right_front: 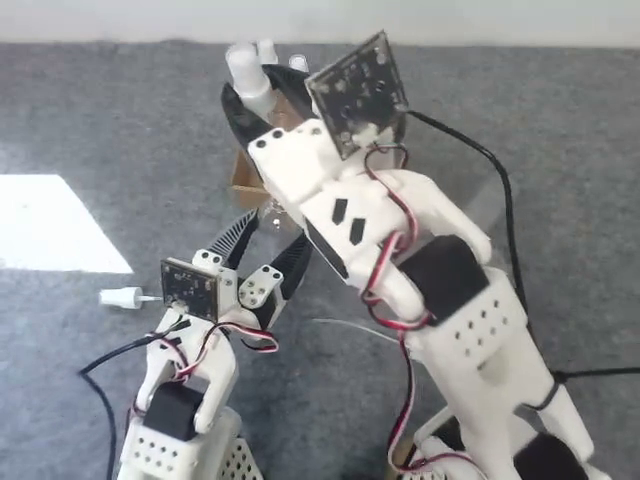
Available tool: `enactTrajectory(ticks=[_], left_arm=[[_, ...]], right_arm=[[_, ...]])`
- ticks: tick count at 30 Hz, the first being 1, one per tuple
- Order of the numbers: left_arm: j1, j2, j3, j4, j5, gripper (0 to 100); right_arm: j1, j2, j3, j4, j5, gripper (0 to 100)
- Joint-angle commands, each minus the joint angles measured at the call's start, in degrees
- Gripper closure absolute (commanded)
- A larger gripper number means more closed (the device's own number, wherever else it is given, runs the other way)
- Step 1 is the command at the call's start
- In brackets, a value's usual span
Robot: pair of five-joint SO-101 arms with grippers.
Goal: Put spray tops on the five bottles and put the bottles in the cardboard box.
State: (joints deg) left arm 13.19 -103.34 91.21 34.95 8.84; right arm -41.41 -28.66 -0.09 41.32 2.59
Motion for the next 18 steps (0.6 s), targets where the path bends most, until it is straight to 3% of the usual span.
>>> enactTrajectory(ticks=[1, 18], left_arm=[[0.44, -1.14, -0.57, -1.58, -0.79, 83], [0.44, -1.14, -0.57, -1.58, -0.88, 83]], right_arm=[[-0.48, -4.44, -3.6, 0.66, 0.62, 99.2], [-0.57, -5.85, 0.35, 0.75, -0.09, 99.2]])
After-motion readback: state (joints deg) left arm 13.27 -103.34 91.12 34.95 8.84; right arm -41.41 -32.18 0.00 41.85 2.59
